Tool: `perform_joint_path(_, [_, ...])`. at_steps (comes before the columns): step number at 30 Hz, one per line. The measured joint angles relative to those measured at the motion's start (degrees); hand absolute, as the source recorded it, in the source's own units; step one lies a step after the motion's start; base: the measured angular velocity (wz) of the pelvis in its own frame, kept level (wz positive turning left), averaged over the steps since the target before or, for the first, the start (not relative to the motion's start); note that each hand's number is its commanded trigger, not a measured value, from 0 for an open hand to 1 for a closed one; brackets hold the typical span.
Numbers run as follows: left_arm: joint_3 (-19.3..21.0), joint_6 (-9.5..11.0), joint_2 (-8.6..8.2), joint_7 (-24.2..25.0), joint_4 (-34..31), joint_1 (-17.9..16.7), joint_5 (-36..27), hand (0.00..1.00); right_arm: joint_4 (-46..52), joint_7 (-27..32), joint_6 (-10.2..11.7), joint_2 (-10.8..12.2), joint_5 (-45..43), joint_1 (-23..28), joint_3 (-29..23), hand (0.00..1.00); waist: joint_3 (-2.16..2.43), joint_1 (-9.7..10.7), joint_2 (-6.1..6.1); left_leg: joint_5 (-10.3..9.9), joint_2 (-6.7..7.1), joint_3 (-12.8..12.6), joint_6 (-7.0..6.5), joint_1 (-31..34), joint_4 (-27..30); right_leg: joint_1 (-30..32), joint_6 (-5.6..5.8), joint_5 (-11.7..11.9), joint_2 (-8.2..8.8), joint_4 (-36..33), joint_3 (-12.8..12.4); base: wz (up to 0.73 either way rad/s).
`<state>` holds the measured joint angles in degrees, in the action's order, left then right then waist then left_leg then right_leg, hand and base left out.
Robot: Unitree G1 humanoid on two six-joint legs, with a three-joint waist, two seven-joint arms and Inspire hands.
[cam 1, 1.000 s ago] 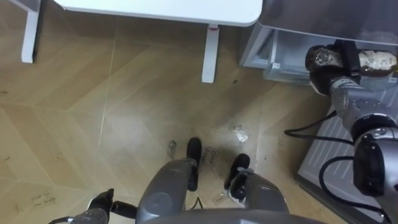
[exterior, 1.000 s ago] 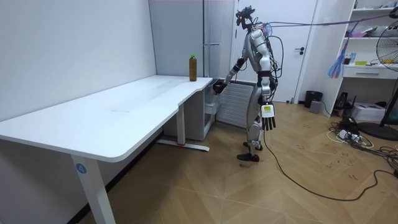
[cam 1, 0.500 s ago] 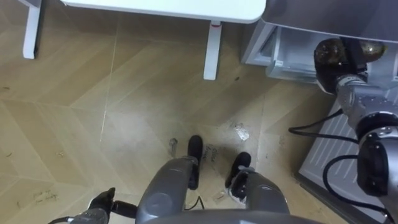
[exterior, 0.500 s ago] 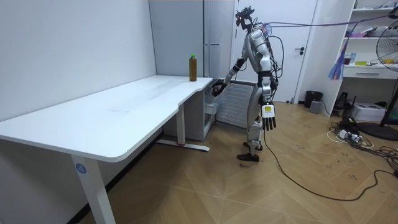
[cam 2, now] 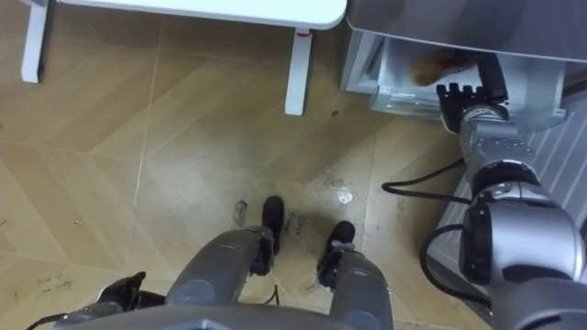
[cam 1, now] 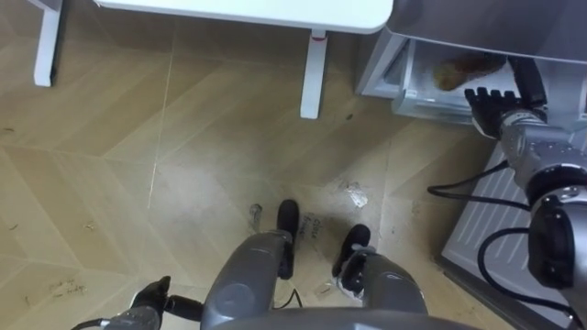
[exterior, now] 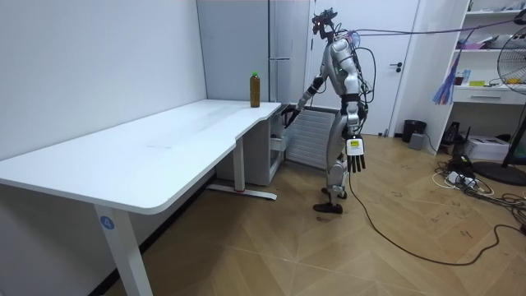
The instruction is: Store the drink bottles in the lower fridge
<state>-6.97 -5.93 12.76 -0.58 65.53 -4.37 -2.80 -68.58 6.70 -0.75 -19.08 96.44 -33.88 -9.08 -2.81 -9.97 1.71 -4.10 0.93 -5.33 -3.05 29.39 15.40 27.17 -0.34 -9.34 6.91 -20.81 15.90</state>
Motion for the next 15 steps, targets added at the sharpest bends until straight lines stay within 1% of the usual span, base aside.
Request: perform_joint_path(15, [-0.2, 0.0, 0.00, 0.1, 0.2, 0.0, 0.0, 0.00, 0.0, -0.4, 0.0, 0.0, 0.0, 0.0, 0.0, 0.00, 0.02, 0.0, -0.03, 0.0, 0.00, 0.0, 0.00, -0.1, 0.0, 0.0, -0.03, 0.0, -0.08, -0.2, 0.0, 0.00])
